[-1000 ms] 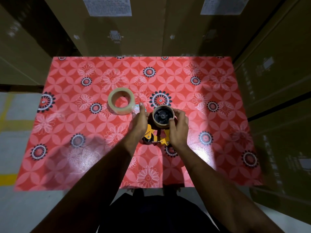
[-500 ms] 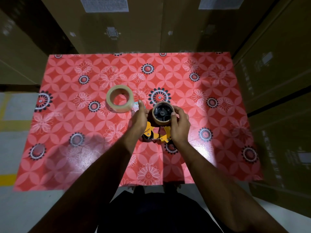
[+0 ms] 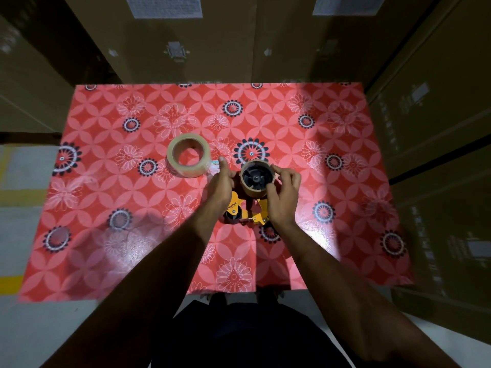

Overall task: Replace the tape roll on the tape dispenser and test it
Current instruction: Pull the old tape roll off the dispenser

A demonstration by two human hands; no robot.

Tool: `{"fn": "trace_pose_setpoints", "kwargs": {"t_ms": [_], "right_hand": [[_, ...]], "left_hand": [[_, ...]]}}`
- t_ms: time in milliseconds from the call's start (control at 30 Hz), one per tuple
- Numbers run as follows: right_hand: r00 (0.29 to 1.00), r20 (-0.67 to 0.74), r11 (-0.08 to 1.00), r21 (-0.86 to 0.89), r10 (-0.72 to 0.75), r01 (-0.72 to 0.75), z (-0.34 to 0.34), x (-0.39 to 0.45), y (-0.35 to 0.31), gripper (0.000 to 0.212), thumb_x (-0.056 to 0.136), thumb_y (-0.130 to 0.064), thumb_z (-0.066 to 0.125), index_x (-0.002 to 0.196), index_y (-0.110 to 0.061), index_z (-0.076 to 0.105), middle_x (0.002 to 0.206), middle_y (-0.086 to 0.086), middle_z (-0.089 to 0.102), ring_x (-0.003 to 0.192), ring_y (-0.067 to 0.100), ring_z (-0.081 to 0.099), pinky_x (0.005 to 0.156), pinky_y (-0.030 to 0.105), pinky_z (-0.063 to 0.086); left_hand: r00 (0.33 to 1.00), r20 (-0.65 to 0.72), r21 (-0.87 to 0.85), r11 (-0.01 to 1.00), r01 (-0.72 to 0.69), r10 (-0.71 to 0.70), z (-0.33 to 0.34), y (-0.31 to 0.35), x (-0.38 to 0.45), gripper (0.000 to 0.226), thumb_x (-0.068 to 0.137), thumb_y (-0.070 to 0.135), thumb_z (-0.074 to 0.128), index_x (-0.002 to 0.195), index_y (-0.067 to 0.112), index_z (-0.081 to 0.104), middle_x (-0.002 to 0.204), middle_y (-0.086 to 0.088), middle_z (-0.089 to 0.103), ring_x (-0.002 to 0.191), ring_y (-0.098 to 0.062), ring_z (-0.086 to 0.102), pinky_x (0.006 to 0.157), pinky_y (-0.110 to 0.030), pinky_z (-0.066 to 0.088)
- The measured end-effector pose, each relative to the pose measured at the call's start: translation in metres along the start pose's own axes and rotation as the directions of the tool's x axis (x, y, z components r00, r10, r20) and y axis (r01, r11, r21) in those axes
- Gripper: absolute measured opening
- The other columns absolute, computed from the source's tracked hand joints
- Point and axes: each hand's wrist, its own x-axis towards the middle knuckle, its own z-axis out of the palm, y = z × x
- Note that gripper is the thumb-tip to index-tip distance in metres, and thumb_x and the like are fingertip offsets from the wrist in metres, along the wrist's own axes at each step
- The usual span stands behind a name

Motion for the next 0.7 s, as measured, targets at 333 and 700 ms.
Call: {"fn": "trace_pose_setpoints", "kwargs": {"t_ms": [333,700], "right_hand": [[0.997,0.004,0.997,-0.012,0.078,-0.078,0.001,0.001,0.004,0.044,0.096,-0.026,0.043,0.135,-0.018,0.060,0.119,0.006,0.050,0.116,0.014,0.043,0.098,0.026,0.041],[0.997,0.012,0.997,-0.006,0.073,-0.073,0.000,0.002,0.003,0.047,0.091,-0.024,0.043,0.135,-0.018,0.060,0.124,0.007,0.058,0.112,0.000,0.040,0.098,0.030,0.041]], "left_hand": [[1.000,-0.005,0.075,0.997,-0.026,0.026,-0.002,0.024,-0.030,0.102,0.072,0.101,0.000,0.095,0.033,0.072,0.105,-0.007,0.077,0.110,-0.031,0.071,0.106,-0.048,0.050],[0.999,-0.010,0.143,0.989,-0.029,0.031,-0.003,0.019,-0.024,0.115,0.057,0.111,-0.001,0.093,0.034,0.077,0.110,-0.004,0.079,0.110,-0.028,0.070,0.109,-0.055,0.047]]}}
